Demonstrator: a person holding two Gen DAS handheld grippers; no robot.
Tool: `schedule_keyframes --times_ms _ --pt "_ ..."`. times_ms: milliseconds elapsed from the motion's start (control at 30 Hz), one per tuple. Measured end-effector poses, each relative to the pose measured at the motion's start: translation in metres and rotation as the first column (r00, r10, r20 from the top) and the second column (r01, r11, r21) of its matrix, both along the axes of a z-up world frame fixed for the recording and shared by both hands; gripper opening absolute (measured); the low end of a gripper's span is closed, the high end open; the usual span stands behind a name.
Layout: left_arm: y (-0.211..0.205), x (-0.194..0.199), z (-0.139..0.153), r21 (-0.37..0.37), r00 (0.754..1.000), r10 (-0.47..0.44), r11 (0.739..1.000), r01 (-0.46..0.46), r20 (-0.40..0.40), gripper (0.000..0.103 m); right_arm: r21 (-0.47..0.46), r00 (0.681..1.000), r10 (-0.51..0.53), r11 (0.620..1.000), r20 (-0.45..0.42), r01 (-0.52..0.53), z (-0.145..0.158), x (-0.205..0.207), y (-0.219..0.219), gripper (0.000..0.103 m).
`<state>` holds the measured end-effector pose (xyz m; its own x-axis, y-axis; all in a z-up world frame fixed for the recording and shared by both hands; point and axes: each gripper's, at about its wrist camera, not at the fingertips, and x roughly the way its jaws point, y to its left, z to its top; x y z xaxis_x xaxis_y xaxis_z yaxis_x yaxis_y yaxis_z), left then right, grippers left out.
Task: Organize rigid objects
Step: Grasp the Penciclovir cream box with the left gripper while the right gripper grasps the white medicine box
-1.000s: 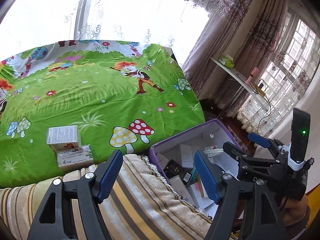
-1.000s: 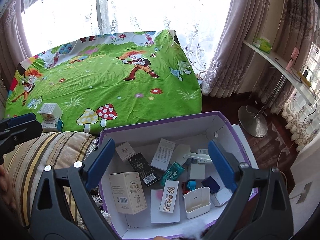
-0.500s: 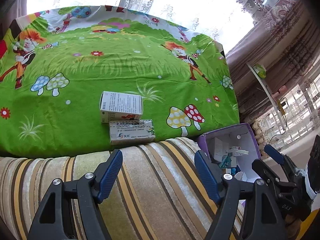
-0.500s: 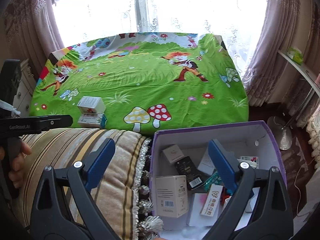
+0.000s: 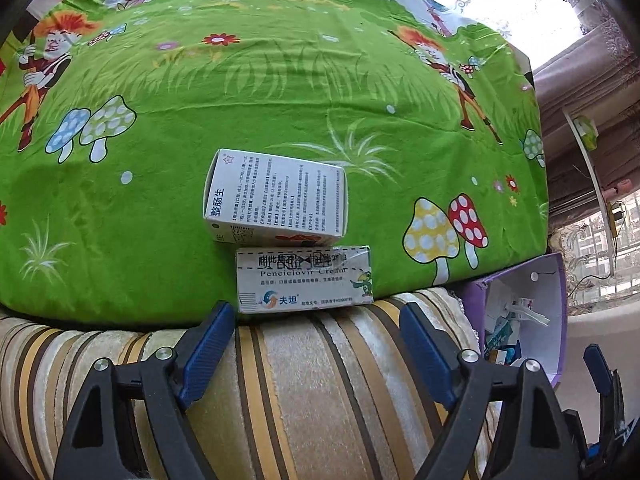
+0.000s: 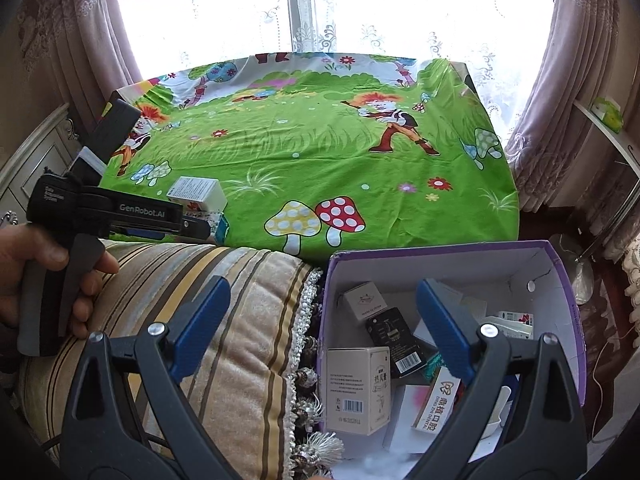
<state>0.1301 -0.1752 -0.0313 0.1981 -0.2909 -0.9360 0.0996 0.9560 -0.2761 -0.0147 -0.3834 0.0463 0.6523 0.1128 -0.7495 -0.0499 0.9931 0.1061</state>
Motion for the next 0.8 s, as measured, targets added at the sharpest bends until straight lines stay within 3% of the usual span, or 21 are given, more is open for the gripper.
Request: schedule_keyframes --times_ms 433,533,800 --pt "-0.013 0.018 -0.016 0.067 0.999 -0.018 0.998 0.02 -0.036 0.085 0.0 1.0 0.018 1.0 -0.007 -0.018 -0.003 0.011 0.004 0.095" --pt "-0.017 0.021 -0.016 0.099 0.999 -0.031 0.995 0.033 -0.019 0.077 0.004 1.0 0.017 1.0 -0.012 -0.017 -0.004 0.013 0.005 0.095" --pt "0.002 0.008 -0.006 0.039 1.0 -0.03 0.999 0.029 0.009 0.076 0.045 0.999 0.018 0.999 -0.031 -0.017 -0.001 0.027 0.007 0.095"
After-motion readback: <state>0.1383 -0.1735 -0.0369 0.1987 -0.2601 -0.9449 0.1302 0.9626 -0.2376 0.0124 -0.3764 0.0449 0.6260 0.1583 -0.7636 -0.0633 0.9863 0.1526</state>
